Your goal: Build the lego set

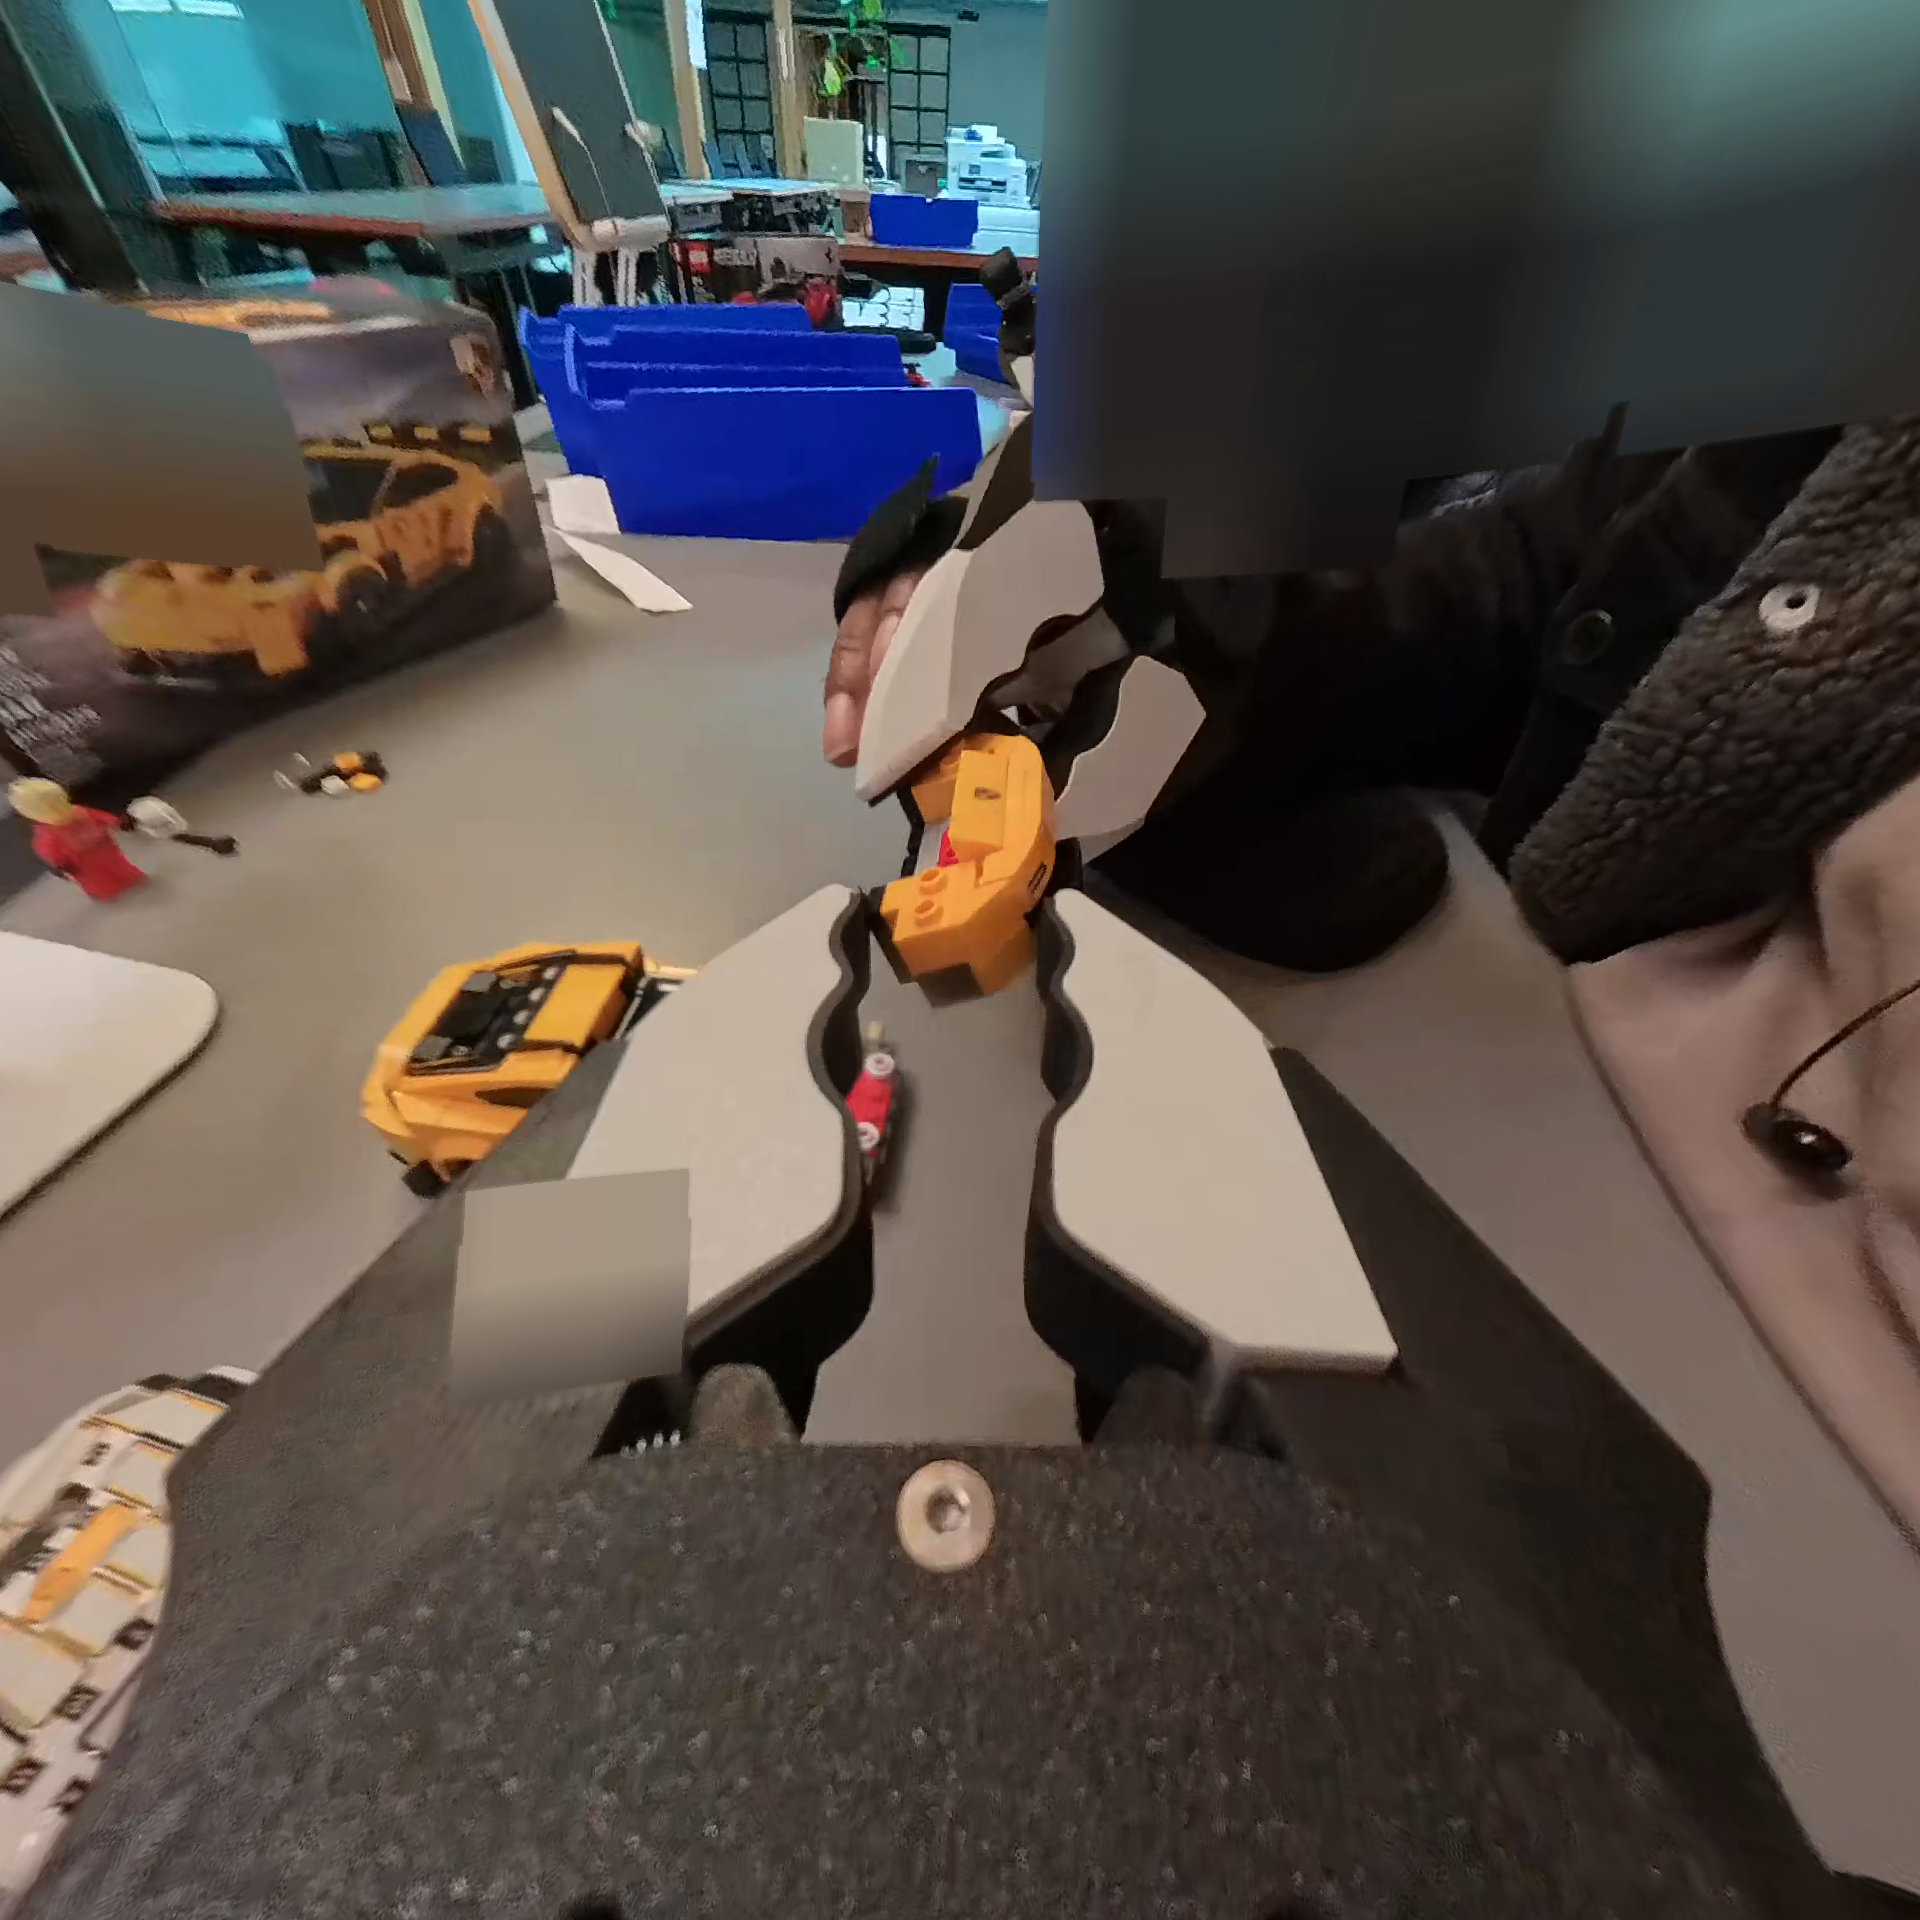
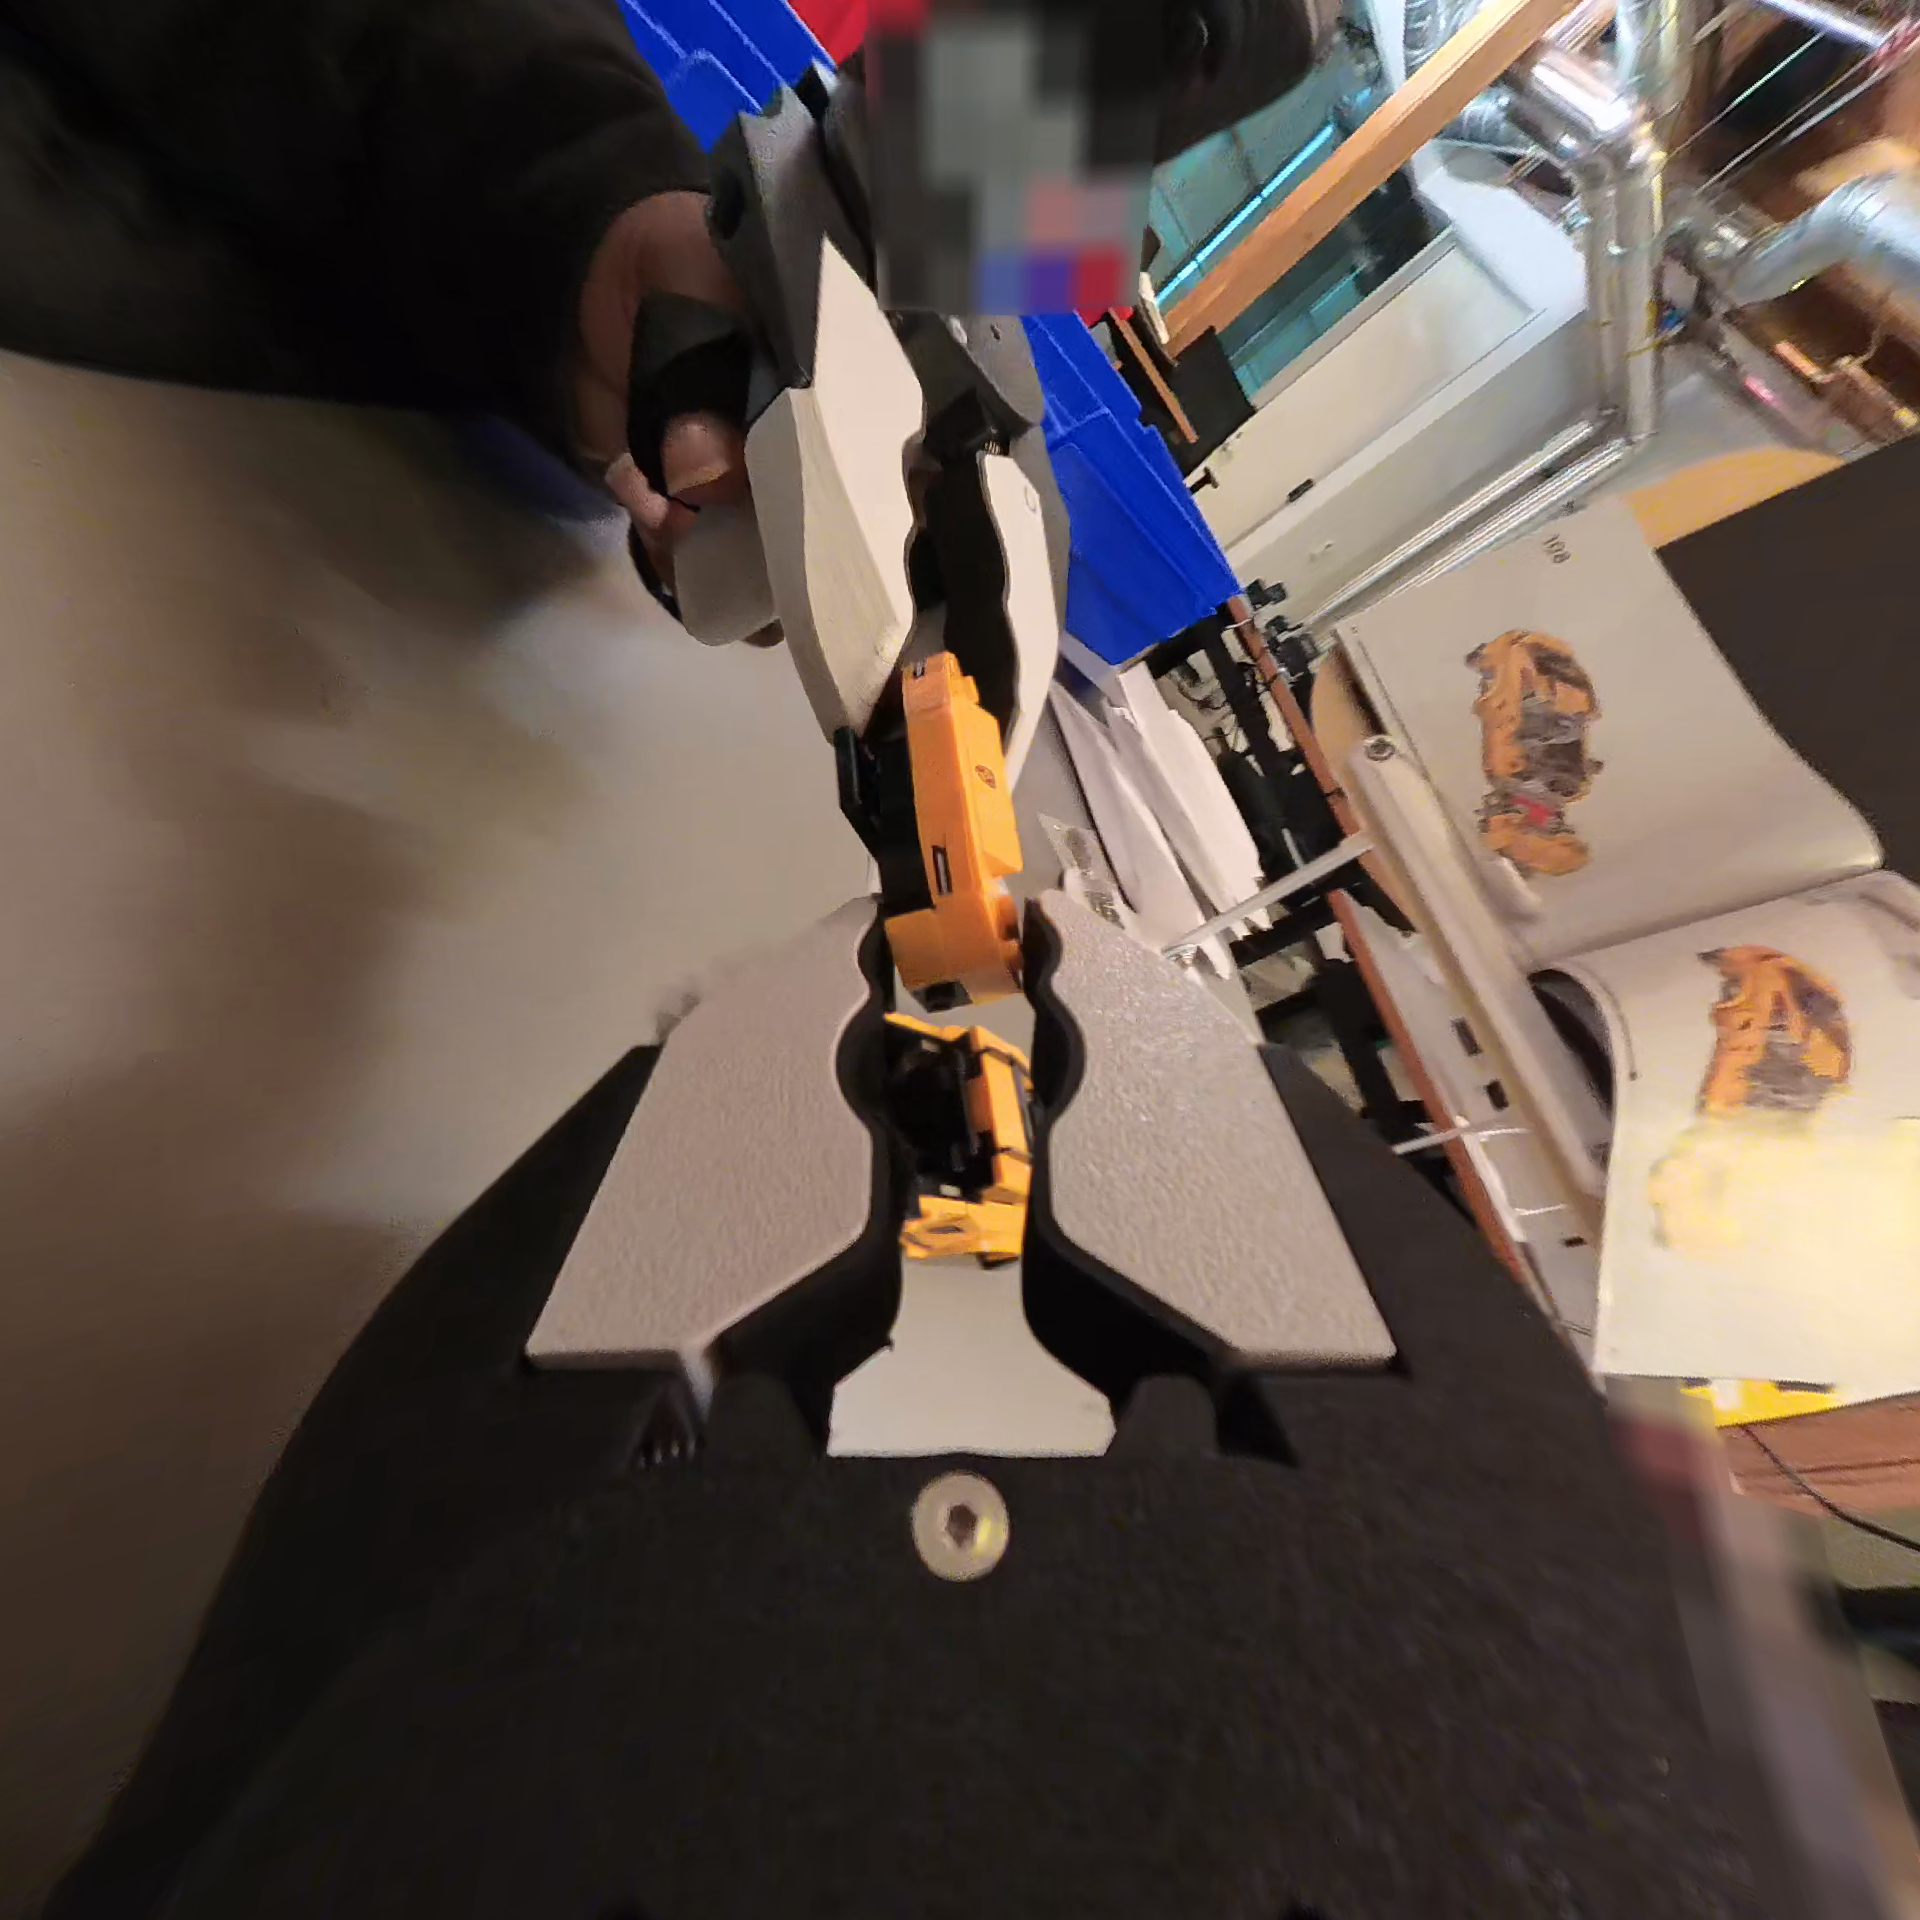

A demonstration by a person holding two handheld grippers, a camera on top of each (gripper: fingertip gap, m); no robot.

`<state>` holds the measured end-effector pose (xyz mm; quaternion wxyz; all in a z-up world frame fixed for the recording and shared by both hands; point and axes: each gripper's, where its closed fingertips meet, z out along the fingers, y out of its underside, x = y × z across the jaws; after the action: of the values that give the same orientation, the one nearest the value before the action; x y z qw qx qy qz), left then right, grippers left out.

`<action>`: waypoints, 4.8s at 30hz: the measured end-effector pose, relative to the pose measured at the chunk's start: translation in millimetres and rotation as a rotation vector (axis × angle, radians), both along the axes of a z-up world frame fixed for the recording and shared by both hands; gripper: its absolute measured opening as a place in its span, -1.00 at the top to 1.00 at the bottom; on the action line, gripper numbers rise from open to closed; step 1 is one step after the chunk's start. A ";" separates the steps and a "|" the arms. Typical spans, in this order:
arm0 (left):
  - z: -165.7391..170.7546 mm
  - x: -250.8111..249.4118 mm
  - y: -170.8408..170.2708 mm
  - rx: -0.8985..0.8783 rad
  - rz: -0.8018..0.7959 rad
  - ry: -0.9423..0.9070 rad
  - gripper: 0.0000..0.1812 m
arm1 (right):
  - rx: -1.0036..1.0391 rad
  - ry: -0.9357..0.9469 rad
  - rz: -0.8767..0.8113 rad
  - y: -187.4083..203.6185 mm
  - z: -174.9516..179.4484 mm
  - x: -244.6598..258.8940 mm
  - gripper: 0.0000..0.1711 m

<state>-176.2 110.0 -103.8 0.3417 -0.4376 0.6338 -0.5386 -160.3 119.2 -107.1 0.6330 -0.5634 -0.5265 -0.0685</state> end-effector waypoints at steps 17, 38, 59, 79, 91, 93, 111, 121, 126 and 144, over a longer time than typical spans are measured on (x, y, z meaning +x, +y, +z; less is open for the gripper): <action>-3.0 -4.3 0.0 0.264 0.014 -0.070 0.67 | -0.578 0.416 0.144 -9.0 -12.6 0.1 0.50; -10.3 -4.3 -10.0 0.272 -0.032 -0.048 0.65 | -0.507 0.368 0.244 -23.4 -9.4 -9.2 0.68; -6.5 -8.9 -15.8 0.389 -0.048 -0.108 0.66 | -0.269 0.161 0.202 -26.1 -3.8 -11.7 0.68; -19.3 -8.5 -12.3 0.336 -0.055 -0.021 0.66 | -0.360 0.165 0.176 -22.6 -17.5 -8.8 0.68; -21.7 -8.1 -12.6 0.291 -0.064 -0.001 0.65 | -0.414 0.188 0.180 -23.3 -21.6 -7.9 0.68; -21.6 -8.0 -12.8 0.281 -0.066 0.000 0.64 | -0.422 0.183 0.175 -23.0 -23.8 -7.4 0.68; -27.0 -5.6 -7.6 0.324 -0.034 0.033 0.65 | -0.448 0.201 0.154 -19.3 -29.0 -4.6 0.68; -34.8 -1.8 2.4 0.308 0.018 0.097 0.65 | -0.472 0.205 0.080 -9.1 -36.1 3.4 0.69; -34.3 -1.6 3.6 0.185 0.018 0.148 0.65 | -0.498 0.235 0.075 -7.7 -36.1 4.8 0.70; -21.3 -3.9 -4.1 -0.405 -0.079 0.284 0.66 | -0.692 0.404 0.122 -11.8 -27.8 3.6 0.77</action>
<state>-180.1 105.9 -125.1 0.1332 -0.5434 0.5712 -0.6006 -156.7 107.4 -134.9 0.4996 -0.7131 -0.4159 0.2626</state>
